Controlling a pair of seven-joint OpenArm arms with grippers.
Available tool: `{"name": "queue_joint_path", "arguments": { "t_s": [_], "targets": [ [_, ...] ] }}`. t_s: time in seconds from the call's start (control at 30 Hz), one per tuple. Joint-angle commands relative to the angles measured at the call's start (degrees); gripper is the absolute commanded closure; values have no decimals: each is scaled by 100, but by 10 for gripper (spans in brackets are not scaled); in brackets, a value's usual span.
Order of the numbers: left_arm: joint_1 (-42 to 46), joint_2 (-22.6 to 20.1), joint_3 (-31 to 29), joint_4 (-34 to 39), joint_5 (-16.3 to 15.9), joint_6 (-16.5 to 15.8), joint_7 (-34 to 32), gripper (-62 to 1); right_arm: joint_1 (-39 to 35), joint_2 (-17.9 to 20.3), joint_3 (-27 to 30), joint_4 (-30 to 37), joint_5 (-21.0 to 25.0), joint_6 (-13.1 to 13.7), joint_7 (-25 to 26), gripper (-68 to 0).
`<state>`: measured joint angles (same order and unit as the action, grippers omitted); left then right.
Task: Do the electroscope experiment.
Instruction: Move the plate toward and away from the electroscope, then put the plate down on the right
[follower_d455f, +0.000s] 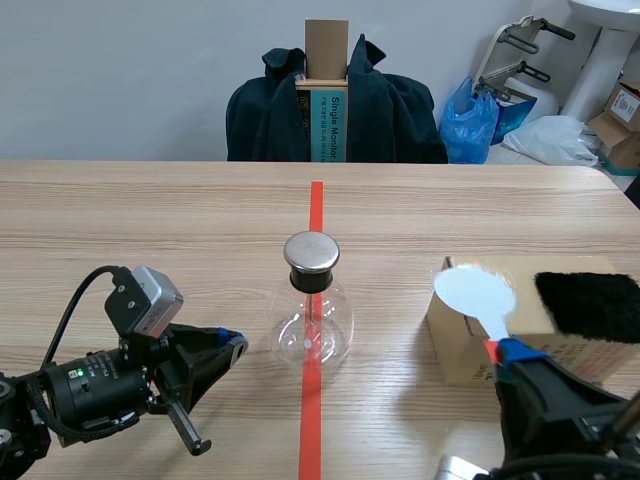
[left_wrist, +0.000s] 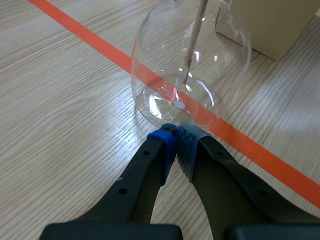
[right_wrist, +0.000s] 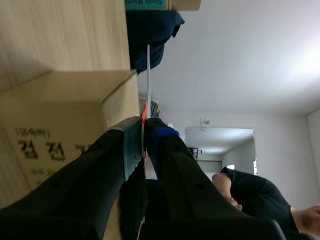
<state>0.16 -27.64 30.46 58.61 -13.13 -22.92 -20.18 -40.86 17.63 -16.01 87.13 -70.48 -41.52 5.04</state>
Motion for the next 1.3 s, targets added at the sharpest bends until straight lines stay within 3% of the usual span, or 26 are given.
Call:
{"name": "queue_joint_path", "arguments": {
  "t_s": [0.0, 0.2, 0.43, 0.53, 0.63, 0.7, 0.77, 0.83, 0.87, 1.1, 1.27],
  "targets": [
    [-17, 24, -26, 133, -63, -11, -98, -24, -31, 17, 101, 116, 15, -334, -90, -9],
    [560, -284, -282, 774, -131, -13, -96, -24, -101, 17, 299, 116, 20, -334, -372, -9],
    [2243, -896, -1209, 2673, -382, -13, -74, -27, 203, 13, 367, 48, 72, -334, -442, -9],
    [2994, -970, -1685, 3373, -380, -13, -74, -48, 402, 11, 348, -87, 177, -127, -452, -9],
    [3541, -968, -2114, 3899, -376, -13, -76, -146, 577, 11, 293, -219, 234, 7, -452, -9],
    [3766, -951, -2308, 4144, -348, -13, -79, -248, 586, 11, 282, -238, 267, 24, -450, -9],
    [3823, -929, -2369, 4236, -236, -17, -79, -397, 562, 9, 282, -240, 313, 90, -450, -9],
    [3821, -922, -2376, 4238, -103, -17, -87, -590, 562, -7, 282, -240, 341, 107, -450, -9],
    [3816, -922, -2382, 4238, -63, -15, -103, -623, 562, -20, 280, -240, 393, 107, -437, -9],
    [3805, -918, -2417, 4238, -59, -13, -101, -623, 468, -17, 205, -240, 702, 105, -426, -14],
    [3805, -824, -2417, 4238, 122, -11, -74, -623, 417, -17, 103, -240, 817, 105, -433, -101]
  ]
}}
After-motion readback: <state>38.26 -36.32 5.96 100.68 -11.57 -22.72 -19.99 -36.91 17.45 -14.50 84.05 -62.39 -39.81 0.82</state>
